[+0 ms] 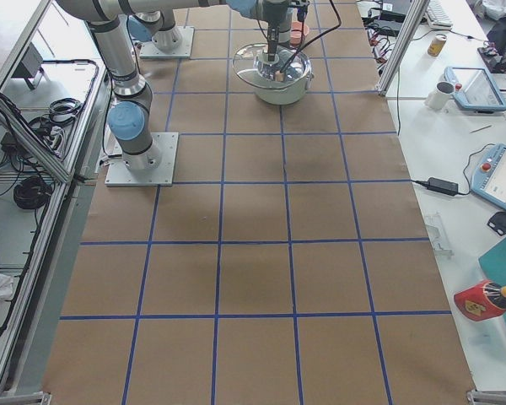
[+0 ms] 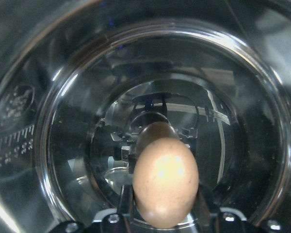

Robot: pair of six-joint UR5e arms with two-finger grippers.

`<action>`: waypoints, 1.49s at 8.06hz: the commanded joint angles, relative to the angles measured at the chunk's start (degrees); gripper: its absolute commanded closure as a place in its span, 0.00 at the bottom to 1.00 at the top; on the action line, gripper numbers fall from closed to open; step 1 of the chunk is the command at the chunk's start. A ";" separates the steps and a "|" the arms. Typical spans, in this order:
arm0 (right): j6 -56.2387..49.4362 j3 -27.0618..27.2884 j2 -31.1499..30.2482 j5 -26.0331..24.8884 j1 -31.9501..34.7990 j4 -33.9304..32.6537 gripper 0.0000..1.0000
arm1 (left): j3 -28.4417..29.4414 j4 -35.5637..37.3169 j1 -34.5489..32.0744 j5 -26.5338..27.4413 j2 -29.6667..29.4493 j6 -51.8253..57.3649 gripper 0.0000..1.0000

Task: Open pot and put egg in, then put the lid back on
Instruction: 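Lower the egg into the pot and open the left gripper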

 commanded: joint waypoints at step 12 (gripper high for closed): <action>-0.09 0.00 0.00 0.03 0.00 0.02 0.65 | 0.18 -0.54 0.17 0.24 5.05 6.38 0.34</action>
